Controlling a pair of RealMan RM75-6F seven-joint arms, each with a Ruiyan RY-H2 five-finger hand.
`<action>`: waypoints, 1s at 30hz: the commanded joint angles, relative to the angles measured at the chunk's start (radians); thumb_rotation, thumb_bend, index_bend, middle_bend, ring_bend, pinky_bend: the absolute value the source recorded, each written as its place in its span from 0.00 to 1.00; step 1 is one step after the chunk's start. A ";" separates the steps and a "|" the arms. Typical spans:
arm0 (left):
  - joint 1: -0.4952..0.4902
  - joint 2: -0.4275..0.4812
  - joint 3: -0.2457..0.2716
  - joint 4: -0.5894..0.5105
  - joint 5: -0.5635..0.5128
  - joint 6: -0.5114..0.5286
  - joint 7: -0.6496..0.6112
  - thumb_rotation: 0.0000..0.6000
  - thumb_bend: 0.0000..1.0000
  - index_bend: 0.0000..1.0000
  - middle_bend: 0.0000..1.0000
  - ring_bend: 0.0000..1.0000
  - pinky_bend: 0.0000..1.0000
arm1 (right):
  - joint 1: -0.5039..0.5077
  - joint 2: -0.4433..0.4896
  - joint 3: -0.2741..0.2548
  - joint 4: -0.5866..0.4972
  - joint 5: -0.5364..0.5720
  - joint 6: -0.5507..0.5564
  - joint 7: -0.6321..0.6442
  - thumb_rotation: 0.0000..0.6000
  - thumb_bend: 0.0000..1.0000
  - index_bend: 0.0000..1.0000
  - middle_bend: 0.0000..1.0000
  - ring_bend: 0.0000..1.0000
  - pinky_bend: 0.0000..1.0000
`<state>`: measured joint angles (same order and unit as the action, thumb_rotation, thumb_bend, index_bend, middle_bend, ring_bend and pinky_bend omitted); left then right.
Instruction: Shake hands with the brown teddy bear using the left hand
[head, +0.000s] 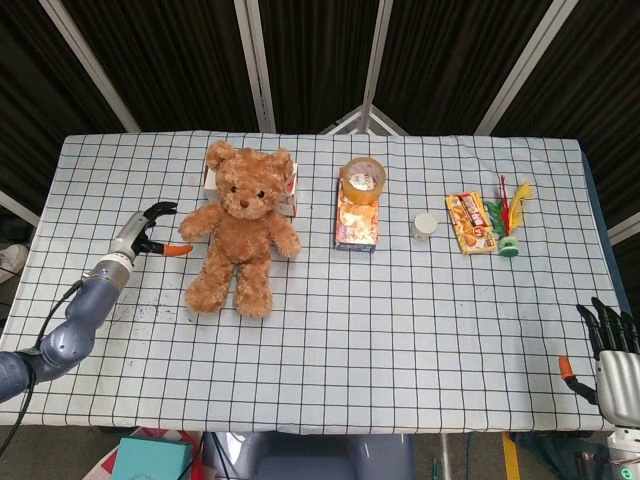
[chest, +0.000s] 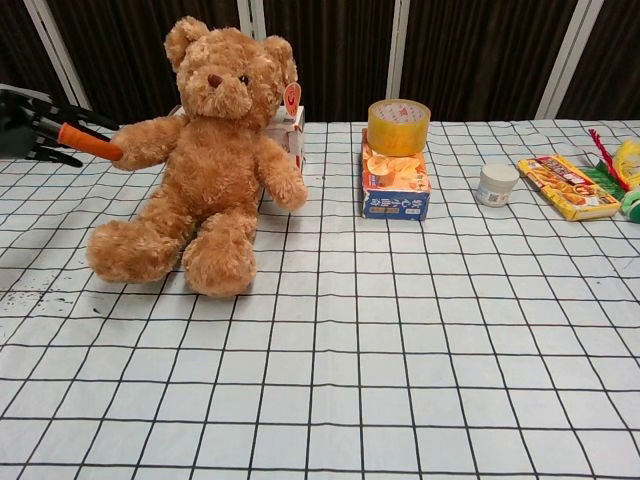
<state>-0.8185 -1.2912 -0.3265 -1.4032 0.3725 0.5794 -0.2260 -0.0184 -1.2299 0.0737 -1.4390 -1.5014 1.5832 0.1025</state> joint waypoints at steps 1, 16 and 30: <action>-0.045 -0.049 0.013 0.018 -0.054 0.041 0.033 1.00 0.14 0.17 0.26 0.00 0.00 | -0.001 0.002 0.002 0.001 0.003 -0.001 0.009 1.00 0.37 0.13 0.07 0.09 0.00; -0.075 -0.168 -0.014 0.044 -0.133 0.285 0.121 1.00 0.44 0.41 0.47 0.03 0.01 | -0.010 0.010 -0.002 -0.001 0.002 0.005 0.034 1.00 0.37 0.13 0.07 0.09 0.00; -0.083 -0.189 -0.076 0.008 -0.157 0.367 0.207 1.00 0.46 0.43 0.50 0.04 0.02 | -0.014 0.012 -0.004 -0.010 0.000 0.008 0.031 1.00 0.37 0.13 0.07 0.09 0.00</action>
<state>-0.9011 -1.4812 -0.3997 -1.3921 0.2139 0.9435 -0.0222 -0.0322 -1.2183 0.0699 -1.4488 -1.5015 1.5907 0.1336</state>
